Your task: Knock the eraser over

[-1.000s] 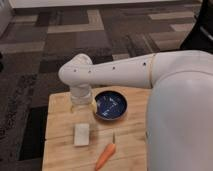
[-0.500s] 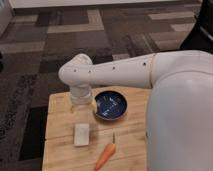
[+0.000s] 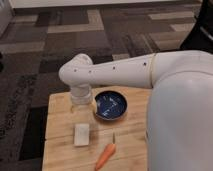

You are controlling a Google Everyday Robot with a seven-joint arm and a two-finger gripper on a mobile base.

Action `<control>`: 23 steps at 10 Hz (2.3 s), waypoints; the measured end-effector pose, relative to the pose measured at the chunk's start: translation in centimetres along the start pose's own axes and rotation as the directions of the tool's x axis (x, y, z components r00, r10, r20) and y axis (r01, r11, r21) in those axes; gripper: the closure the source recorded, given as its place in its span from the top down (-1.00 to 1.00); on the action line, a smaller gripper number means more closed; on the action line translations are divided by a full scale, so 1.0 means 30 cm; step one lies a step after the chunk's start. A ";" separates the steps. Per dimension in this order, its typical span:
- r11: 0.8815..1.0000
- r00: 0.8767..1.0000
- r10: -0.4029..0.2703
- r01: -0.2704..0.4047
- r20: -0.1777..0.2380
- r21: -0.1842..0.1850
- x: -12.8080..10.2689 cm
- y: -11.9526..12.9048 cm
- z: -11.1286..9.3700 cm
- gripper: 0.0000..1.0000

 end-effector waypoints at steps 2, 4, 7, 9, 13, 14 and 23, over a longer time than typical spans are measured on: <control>0.999 1.000 0.020 -0.020 -0.013 -0.031 -0.033 -0.080 -0.018 0.30; 0.999 0.999 0.025 -0.026 -0.025 -0.029 -0.054 -0.160 -0.016 0.30; 0.999 0.998 0.042 -0.042 -0.041 0.000 -0.058 -0.434 -0.019 0.30; 0.990 0.991 0.132 -0.130 -0.030 0.050 -0.032 -0.674 -0.068 0.30; 0.991 0.992 0.126 -0.125 -0.027 0.044 -0.036 -0.660 -0.067 0.30; 0.991 0.992 0.125 -0.124 -0.028 0.044 -0.036 -0.658 -0.067 0.30; 0.956 0.956 0.292 -0.291 -0.034 0.023 -0.079 -0.984 0.047 0.30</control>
